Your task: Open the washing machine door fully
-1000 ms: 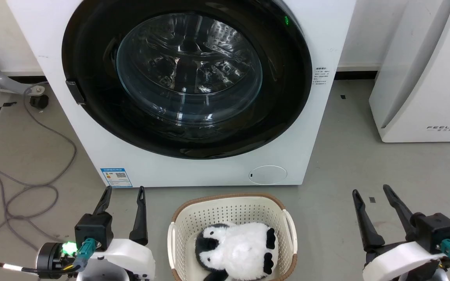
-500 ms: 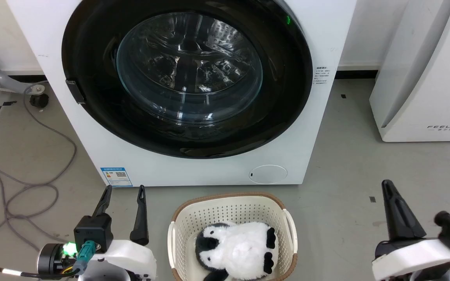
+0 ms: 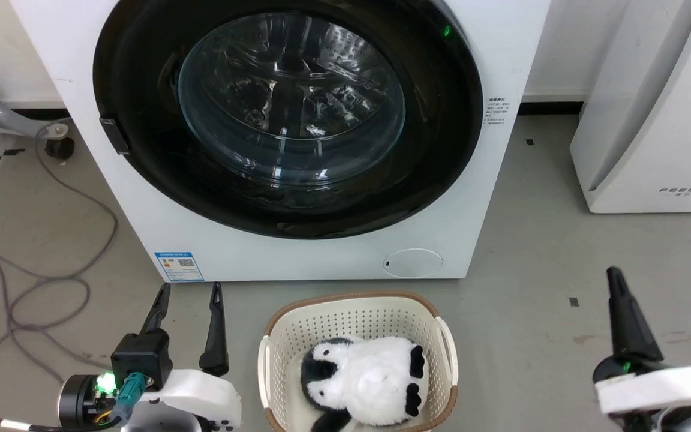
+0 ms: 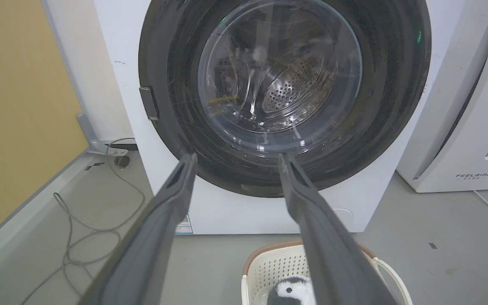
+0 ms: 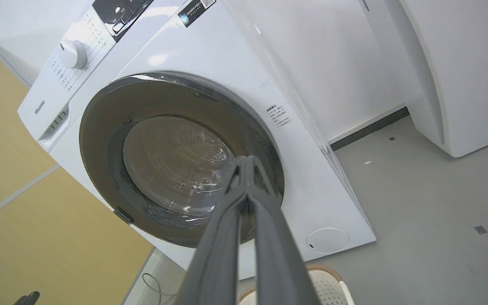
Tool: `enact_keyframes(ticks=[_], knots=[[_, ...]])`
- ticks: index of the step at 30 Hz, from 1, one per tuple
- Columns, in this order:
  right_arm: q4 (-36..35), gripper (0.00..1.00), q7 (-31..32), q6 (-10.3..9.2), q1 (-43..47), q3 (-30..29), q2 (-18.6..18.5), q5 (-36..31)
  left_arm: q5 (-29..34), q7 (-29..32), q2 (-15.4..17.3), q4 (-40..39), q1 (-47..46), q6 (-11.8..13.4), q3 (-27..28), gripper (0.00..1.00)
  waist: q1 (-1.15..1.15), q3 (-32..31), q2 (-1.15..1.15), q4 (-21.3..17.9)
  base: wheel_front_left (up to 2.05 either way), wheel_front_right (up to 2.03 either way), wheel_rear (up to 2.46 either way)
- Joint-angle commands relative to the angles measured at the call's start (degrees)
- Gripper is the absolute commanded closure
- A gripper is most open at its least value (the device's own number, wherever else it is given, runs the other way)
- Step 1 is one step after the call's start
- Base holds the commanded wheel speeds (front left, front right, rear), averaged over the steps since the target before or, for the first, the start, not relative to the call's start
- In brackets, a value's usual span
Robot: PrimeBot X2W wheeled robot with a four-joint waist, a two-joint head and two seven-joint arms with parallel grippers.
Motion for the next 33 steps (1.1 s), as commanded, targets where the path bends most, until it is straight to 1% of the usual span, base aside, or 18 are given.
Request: enact_keyframes(ticks=[1,6,19,25,33], knots=[[0.26,1.0,0.22,0.02,-1.52,-0.66,0.0,2.9,-0.26,-0.69,0.01,0.07,-0.82,0.26,-0.16,0.0,0.0,0.26,0.0,0.07,0.0,0.0,0.0],[1.87,1.0,1.83,0.02,-4.22,-3.19,-0.02,8.05,-0.41,-1.29,0.01,-0.02,-1.41,0.42,-0.26,0.0,0.0,1.32,0.0,0.41,0.0,0.0,0.0],[9.22,1.0,5.32,0.02,-15.67,-8.1,-2.39,16.63,-0.71,-2.84,0.01,-0.51,-4.26,0.9,-1.05,0.0,0.0,5.72,0.0,2.06,0.0,0.0,0.0],[12.95,1.0,6.45,0.03,-22.36,-8.99,-4.08,19.76,-1.1,-3.56,0.01,-1.04,-5.99,1.45,-1.31,0.0,0.0,8.43,0.0,3.01,0.0,0.0,0.0],[19.13,1.0,6.73,0.03,-32.33,-8.89,-7.28,22.41,-1.68,-4.52,0.01,-1.68,-8.19,2.21,-1.79,0.0,0.0,12.45,0.0,4.45,0.0,0.0,0.0]])
